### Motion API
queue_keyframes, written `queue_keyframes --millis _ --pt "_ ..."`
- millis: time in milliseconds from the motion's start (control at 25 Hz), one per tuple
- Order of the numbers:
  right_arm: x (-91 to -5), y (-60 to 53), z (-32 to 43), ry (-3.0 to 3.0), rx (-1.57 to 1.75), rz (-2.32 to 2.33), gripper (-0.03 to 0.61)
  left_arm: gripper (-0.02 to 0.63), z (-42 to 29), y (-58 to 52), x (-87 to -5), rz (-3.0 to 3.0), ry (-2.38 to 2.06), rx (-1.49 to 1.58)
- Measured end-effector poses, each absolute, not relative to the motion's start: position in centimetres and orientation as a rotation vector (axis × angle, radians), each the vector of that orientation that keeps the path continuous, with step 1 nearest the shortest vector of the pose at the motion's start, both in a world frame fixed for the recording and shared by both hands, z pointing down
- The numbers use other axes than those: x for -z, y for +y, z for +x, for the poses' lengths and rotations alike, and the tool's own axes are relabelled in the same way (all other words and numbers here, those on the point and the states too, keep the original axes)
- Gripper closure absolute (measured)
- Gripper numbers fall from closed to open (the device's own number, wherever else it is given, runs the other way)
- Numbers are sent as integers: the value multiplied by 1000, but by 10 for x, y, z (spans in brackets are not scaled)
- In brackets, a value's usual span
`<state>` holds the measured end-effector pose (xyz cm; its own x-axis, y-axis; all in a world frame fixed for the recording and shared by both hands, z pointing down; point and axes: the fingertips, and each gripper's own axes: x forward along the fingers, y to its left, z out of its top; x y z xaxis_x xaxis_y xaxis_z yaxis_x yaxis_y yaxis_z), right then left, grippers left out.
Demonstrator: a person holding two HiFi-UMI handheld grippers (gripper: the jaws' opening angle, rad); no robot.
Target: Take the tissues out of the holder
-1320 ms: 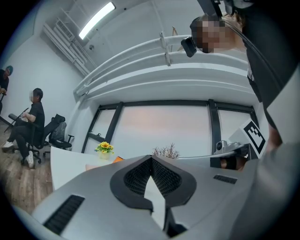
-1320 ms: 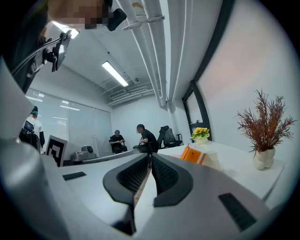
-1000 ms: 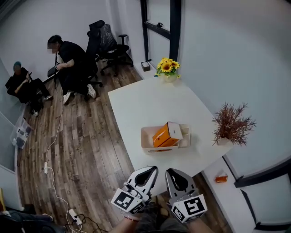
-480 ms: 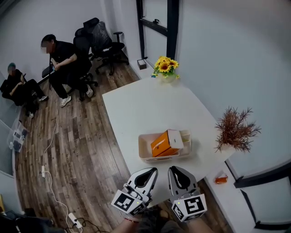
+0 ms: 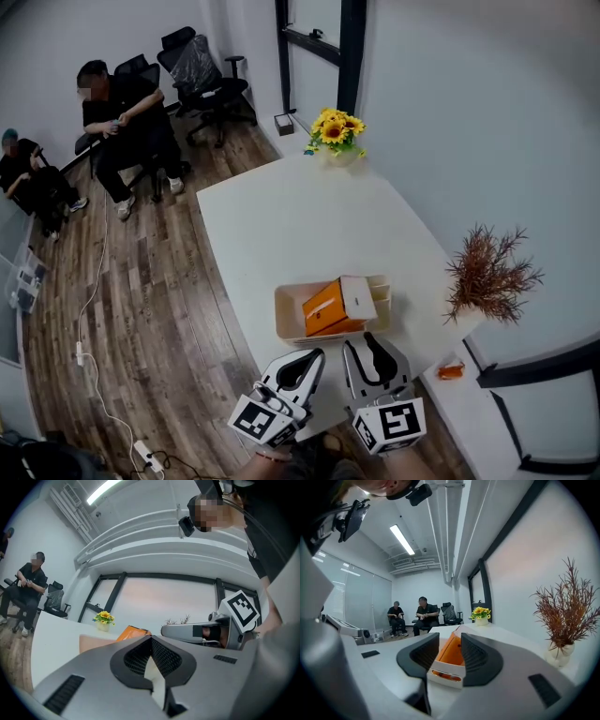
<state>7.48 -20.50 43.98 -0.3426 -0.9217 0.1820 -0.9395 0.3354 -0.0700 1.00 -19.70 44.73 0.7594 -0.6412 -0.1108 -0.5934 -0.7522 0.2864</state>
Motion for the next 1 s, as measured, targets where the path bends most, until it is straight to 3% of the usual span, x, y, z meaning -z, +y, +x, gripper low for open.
queue_keyframes --millis 320,640,1000 --pt "-449 -231 86 -2426 -340 1800 287 607 18 -205 -460 2722 -921 280" --pt "-462 -250 90 -2418 -443 1820 189 606 22 -210 -470 2718 -885 264" --pt "-477 -264 91 -2399 -600 1844 164 606 28 -214 -479 2729 -853 257"
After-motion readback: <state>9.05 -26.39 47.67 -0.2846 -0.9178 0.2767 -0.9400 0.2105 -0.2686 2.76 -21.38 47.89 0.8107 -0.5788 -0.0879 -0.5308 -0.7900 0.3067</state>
